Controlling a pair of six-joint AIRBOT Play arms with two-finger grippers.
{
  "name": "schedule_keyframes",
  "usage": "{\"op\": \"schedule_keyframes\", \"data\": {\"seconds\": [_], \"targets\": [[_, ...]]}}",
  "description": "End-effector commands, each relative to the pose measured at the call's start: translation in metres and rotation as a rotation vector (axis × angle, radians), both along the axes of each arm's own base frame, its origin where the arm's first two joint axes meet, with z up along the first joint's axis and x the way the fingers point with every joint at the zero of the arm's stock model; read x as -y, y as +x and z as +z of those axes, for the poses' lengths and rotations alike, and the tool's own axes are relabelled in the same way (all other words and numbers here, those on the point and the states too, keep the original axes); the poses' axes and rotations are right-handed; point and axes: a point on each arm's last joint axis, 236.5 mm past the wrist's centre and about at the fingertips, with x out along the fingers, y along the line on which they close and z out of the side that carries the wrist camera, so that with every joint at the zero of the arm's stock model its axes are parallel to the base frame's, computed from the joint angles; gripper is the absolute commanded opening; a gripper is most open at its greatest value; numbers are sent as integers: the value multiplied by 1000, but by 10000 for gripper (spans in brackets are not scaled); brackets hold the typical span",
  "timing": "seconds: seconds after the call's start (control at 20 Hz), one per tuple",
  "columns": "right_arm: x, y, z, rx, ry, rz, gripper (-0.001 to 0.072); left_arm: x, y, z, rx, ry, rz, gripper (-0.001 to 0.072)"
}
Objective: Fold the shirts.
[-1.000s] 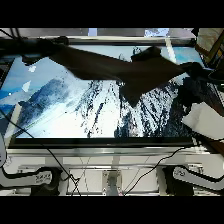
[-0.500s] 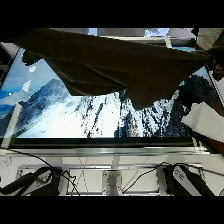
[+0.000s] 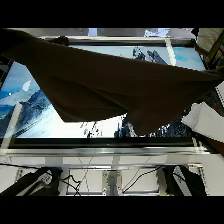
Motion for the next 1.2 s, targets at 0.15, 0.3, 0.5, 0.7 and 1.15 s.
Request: {"op": "schedule_keyframes", "data": {"seconds": [0.15,0.3,0.5,0.7,1.15], "targets": [[9,50,-173,-394,307,-11,19,2,75,-166,-489,-49,-66,10],[14,96,-249,-432,346,-62,20,8,102,-259,-641,-40,-133,12],[20,165,-292,-301,287,-137,50,2,148,-328,-659,-76,-74,16],[19,204,-270,-124,210,-154,373,0,191,-320,-516,-133,7,83],[-2,161,-293,-359,160,-14,374,17,179,-271,-493,-149,-103,360]]}}
